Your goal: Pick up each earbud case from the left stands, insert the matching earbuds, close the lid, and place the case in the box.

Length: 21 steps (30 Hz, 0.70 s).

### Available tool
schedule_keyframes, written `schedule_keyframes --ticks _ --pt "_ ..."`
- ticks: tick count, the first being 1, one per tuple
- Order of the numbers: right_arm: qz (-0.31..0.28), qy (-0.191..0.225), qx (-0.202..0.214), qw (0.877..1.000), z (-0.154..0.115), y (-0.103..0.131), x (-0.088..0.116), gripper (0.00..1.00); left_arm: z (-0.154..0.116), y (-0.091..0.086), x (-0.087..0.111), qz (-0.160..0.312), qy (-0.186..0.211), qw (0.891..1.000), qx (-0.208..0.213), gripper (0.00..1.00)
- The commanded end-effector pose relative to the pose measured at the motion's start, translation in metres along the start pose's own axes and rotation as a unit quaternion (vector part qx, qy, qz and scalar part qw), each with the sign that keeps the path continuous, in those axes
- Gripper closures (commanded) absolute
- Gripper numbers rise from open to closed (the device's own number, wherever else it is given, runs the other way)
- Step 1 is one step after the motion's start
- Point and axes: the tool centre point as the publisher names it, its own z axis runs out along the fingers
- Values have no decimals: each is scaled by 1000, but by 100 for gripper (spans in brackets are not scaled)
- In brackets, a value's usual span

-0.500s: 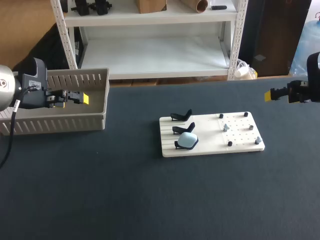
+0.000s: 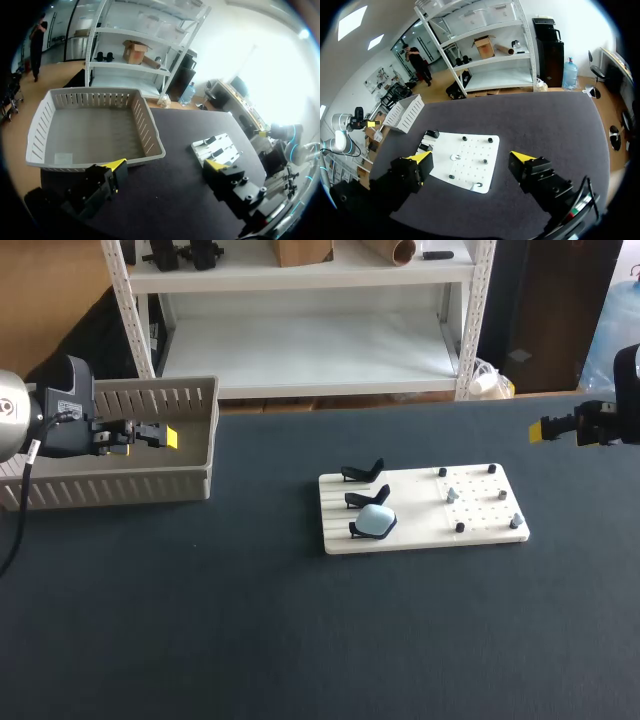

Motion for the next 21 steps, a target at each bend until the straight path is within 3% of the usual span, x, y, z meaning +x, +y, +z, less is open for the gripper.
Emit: schedule_keyframes --ticks 1,11,16,21 --pt "0 0 0 1000 0 0 0 0 0 0 0 0 0 1000 0 0" --pt "0 0 0 1000 0 0 0 0 -1 0 -2 1 -4 1000 -1 0" --pt "0 0 0 1000 0 0 0 0 -6 -3 -13 32 -17 999 24 0" --pt "0 0 0 1000 0 0 0 0 -9 -15 -26 109 -29 992 63 0"
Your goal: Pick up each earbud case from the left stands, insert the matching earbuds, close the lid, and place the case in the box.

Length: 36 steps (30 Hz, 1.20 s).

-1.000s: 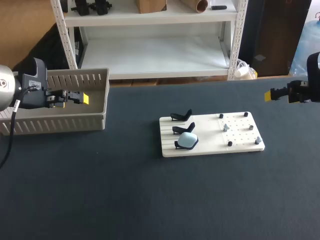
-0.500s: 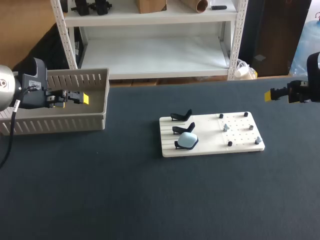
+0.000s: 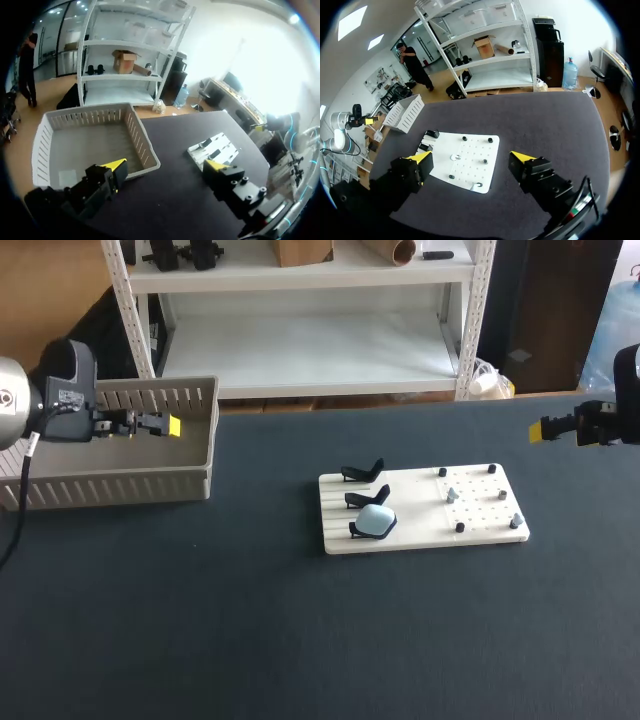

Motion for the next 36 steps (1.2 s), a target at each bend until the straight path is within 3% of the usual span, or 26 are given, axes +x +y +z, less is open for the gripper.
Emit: schedule_keyframes --ticks 1,8,15,20,26,36 --pt "0 0 0 1000 0 0 0 0 -2 -4 -8 61 -12 996 65 0" --pt "0 0 0 1000 0 0 0 0 5 -33 -27 208 -2 967 145 0" --pt "0 0 0 1000 0 0 0 0 36 -57 -29 326 10 935 138 0" --pt "0 0 0 1000 0 0 0 0 56 -71 -20 368 14 916 160 0" --pt "0 0 0 1000 0 0 0 0 83 -82 -11 394 5 901 181 0" --pt "0 0 0 1000 0 0 0 0 113 -103 9 380 -5 897 226 0"
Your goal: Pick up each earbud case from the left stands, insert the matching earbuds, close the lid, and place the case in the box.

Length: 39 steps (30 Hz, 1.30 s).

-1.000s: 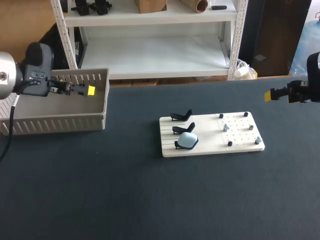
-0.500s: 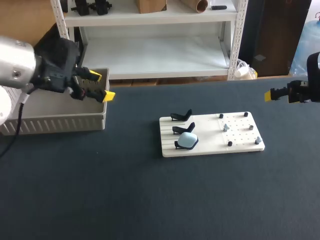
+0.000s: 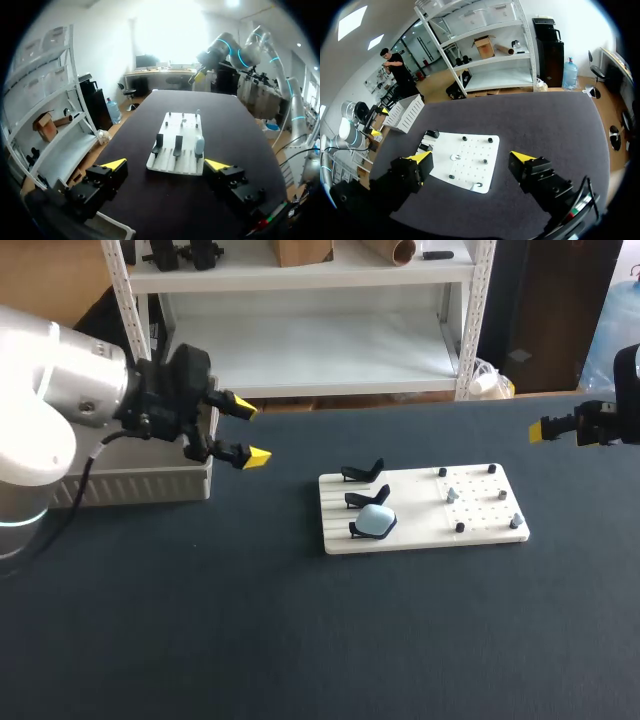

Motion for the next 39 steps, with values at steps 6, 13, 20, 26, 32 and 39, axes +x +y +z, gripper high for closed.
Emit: schedule_keyframes --ticks 6,13,20,26,32,39 --pt "0 0 0 1000 0 0 0 0 44 -22 5 19 -26 999 25 0" --pt "0 0 0 1000 0 0 0 0 67 -47 16 59 -30 998 8 0" --pt "0 0 0 1000 0 0 0 0 88 -62 17 53 -31 998 33 0" --pt "0 0 0 1000 0 0 0 0 102 -77 16 49 -37 997 53 0" --pt "0 0 0 1000 0 0 0 0 115 -86 19 45 -38 996 64 0" --pt "0 0 0 1000 0 0 0 0 122 -86 24 38 -38 996 67 9"
